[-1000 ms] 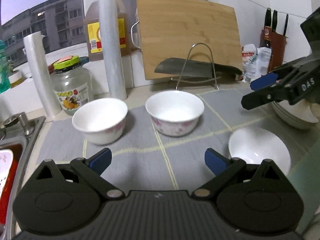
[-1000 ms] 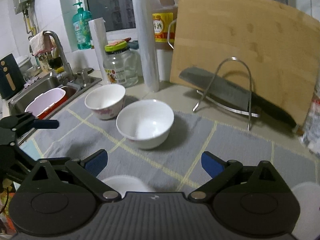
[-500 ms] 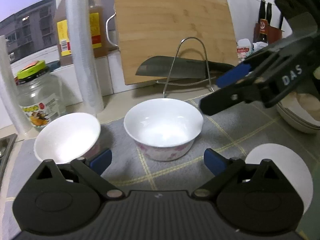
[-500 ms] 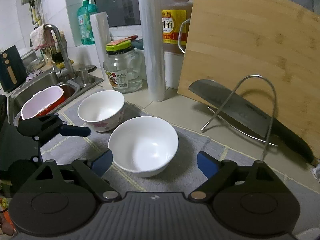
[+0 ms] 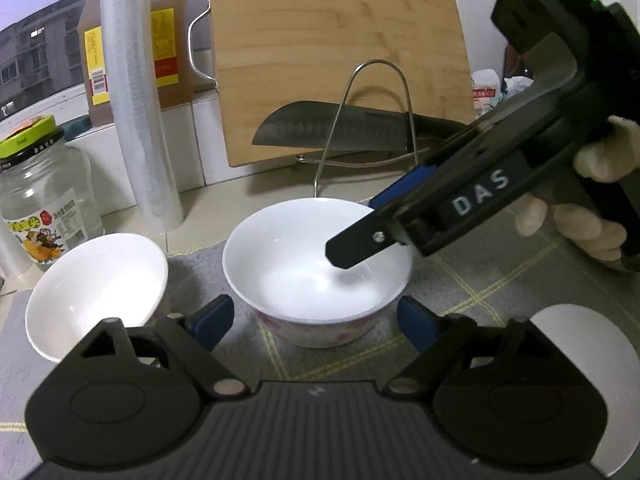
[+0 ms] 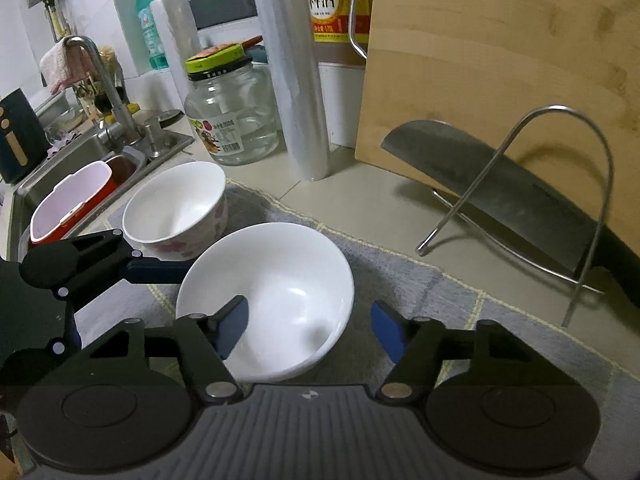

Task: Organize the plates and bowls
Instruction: 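Lift the second bowl with the right gripper and carry it to the first bowl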

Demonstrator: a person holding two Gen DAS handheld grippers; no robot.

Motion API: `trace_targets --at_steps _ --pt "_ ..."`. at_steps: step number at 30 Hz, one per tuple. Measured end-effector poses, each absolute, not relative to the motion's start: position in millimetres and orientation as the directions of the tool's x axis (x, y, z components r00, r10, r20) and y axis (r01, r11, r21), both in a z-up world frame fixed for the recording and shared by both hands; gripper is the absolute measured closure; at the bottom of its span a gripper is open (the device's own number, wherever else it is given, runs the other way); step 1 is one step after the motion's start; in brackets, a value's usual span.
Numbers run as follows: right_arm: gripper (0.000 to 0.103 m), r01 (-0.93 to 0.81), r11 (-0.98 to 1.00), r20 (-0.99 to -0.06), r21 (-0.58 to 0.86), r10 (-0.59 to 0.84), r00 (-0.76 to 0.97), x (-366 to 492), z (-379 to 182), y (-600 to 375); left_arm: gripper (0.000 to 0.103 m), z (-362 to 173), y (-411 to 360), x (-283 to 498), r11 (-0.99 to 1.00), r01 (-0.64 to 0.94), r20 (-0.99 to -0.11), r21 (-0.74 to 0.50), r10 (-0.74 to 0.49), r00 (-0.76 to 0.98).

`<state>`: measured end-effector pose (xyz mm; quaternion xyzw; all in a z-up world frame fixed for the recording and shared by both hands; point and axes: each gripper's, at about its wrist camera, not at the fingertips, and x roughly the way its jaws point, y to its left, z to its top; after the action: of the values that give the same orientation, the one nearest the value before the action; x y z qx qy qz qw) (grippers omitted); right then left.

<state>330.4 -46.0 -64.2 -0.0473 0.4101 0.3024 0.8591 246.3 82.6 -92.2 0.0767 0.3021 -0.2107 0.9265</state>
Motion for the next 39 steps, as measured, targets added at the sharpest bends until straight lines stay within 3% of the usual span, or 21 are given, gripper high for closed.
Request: trace_targets --at_steps 9,39 --pt "0.044 -0.563 0.804 -0.728 0.192 0.501 0.467 338.0 -68.9 -41.5 0.016 -94.1 83.8 252.3 0.892 0.452 -0.591 -0.004 -0.367 0.718" --pt "0.044 -0.571 0.808 -0.703 0.147 0.491 0.514 289.1 -27.8 -52.2 0.016 -53.3 70.2 213.5 0.883 0.47 -0.561 0.017 -0.38 0.735"
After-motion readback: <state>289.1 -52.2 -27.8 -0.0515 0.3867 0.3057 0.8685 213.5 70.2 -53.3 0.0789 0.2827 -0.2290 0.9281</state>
